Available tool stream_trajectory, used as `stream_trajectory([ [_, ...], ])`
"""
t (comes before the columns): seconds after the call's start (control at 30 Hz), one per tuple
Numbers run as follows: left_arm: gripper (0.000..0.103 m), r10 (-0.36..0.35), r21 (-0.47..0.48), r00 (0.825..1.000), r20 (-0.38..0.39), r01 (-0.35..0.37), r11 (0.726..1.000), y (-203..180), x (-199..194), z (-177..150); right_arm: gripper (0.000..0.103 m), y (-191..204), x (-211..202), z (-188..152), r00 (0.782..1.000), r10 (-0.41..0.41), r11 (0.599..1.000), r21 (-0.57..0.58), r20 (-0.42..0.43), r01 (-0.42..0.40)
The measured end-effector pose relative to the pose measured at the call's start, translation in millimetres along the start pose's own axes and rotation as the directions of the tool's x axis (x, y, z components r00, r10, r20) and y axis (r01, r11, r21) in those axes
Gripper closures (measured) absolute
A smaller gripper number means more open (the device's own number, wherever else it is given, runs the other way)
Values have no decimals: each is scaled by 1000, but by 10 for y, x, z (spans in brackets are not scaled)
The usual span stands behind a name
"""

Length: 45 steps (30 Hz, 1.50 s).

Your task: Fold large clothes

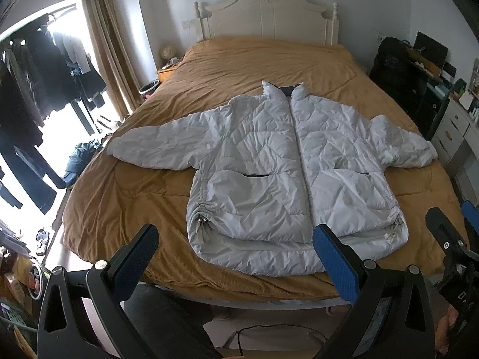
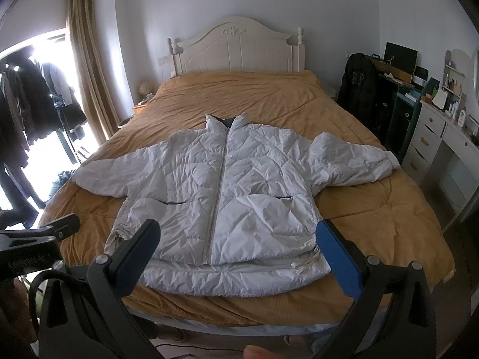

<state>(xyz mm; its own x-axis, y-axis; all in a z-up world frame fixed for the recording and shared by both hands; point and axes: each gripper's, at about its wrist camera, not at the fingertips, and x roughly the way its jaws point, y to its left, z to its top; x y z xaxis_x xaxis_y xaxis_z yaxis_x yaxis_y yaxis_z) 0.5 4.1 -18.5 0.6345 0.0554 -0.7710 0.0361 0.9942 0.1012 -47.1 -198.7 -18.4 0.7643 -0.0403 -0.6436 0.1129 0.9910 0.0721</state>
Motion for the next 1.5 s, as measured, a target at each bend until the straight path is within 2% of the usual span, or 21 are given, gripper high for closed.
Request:
stream_trajectory([
  [1.0,0,6,0,1000,-6,-6,1000,-18,-3,-33,0,-14,-1,-12,1000,-3,1000,-1,1,3],
  [1.5,0,42,-47,999,-5,-42,998,269,-44,-73,0,186,37,43,999,43,998,-38,17,-42],
])
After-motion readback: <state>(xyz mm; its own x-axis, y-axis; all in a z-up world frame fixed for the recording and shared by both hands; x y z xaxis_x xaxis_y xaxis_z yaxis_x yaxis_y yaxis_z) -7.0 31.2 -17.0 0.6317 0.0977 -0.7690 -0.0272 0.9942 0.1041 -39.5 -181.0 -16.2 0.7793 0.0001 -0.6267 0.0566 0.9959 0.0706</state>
